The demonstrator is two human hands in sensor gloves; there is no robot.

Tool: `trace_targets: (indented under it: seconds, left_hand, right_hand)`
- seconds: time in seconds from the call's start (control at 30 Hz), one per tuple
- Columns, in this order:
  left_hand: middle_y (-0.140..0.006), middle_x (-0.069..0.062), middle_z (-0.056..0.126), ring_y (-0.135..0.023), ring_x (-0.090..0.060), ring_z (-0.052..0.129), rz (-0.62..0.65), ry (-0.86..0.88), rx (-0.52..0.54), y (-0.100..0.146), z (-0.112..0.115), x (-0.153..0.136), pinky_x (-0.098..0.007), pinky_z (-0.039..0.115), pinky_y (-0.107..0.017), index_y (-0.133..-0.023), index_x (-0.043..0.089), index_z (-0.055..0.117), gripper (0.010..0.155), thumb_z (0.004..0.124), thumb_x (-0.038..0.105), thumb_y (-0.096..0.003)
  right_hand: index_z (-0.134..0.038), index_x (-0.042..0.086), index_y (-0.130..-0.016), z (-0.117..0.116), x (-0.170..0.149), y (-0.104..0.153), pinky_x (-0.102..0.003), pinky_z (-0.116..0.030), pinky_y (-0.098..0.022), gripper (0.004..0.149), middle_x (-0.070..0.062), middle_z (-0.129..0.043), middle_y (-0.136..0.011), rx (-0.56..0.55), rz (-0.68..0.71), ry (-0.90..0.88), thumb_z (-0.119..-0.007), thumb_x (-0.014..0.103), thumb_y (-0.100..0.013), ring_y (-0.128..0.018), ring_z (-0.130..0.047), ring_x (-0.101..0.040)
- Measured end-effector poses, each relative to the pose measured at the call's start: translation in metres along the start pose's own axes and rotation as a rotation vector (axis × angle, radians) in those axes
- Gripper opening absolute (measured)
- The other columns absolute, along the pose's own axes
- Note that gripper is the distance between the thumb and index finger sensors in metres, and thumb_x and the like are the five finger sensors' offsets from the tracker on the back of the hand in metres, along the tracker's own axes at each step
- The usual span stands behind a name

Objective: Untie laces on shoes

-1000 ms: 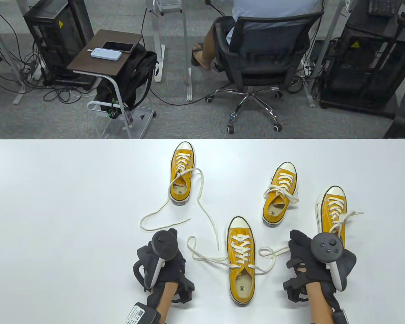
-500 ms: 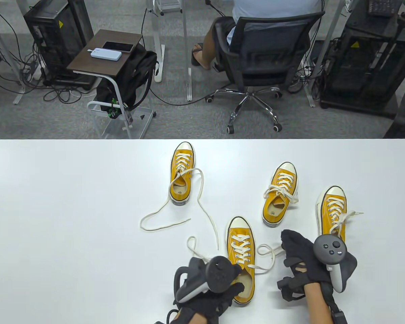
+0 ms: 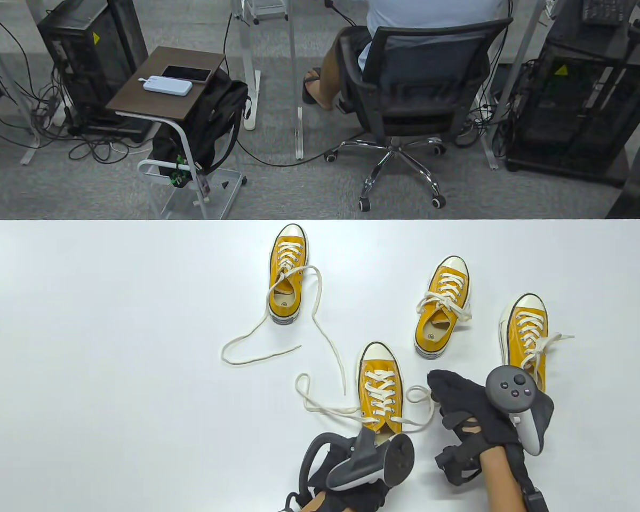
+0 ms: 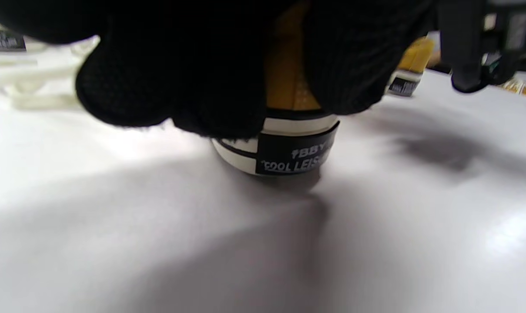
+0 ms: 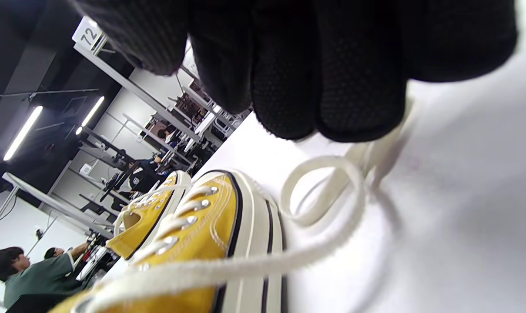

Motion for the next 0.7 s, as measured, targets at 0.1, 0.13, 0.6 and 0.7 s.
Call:
trace_targets:
  seconds: [0.1,0.13,0.6,0.7]
  left_hand:
    - [-0.058,-0.005,0.104,-0.046,-0.029,0.101,-0.051,0.041,0.154,0.014,-0.021,-0.007,-0.04,0.085,-0.03,-0.081,0.032,0.093,0.042,0.078,0.05,-0.0464]
    - [-0.059,-0.006,0.103,-0.047,-0.029,0.101,-0.069,0.077,0.19,0.017,-0.028,-0.012,-0.041,0.085,-0.03,-0.081,0.031,0.093,0.042,0.078,0.049,-0.0464]
    - [-0.067,-0.012,0.099,-0.056,-0.037,0.096,-0.246,0.203,0.382,-0.003,-0.093,-0.075,-0.044,0.083,-0.036,-0.083,0.031,0.092,0.041,0.078,0.042,-0.0462]
    - [-0.067,-0.011,0.099,-0.057,-0.037,0.095,-0.275,0.173,0.412,-0.018,-0.107,-0.084,-0.044,0.083,-0.037,-0.083,0.031,0.092,0.041,0.078,0.042,-0.046]
  right_hand:
    - [-0.084,0.011,-0.087,-0.001,0.0,0.0,-0.058,-0.079,-0.037,0.05,-0.025,-0.093,-0.079,0.013,0.011,0.004,-0.076,0.042,-0.048,-0.051,-0.095,-0.044]
    - [-0.084,0.011,-0.087,-0.001,0.001,-0.001,-0.058,-0.079,-0.037,0.051,-0.026,-0.093,-0.079,0.013,0.015,0.007,-0.076,0.042,-0.048,-0.052,-0.095,-0.044]
    - [-0.084,0.012,-0.088,0.0,0.002,-0.002,-0.058,-0.078,-0.038,0.051,-0.026,-0.091,-0.081,0.009,0.028,-0.001,-0.076,0.042,-0.048,-0.053,-0.094,-0.045]
    - [-0.084,0.012,-0.088,-0.001,0.002,-0.003,-0.058,-0.078,-0.038,0.051,-0.026,-0.091,-0.081,0.01,0.03,0.0,-0.076,0.042,-0.048,-0.054,-0.094,-0.045]
Point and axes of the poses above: the tracker on the back of each hand, its own x axis roughly to the thumb side, its own y axis roughly from the fingertips to the wrist, z = x × y, the point moved 3 cm from there along -y, roughly from the wrist to the fingertips
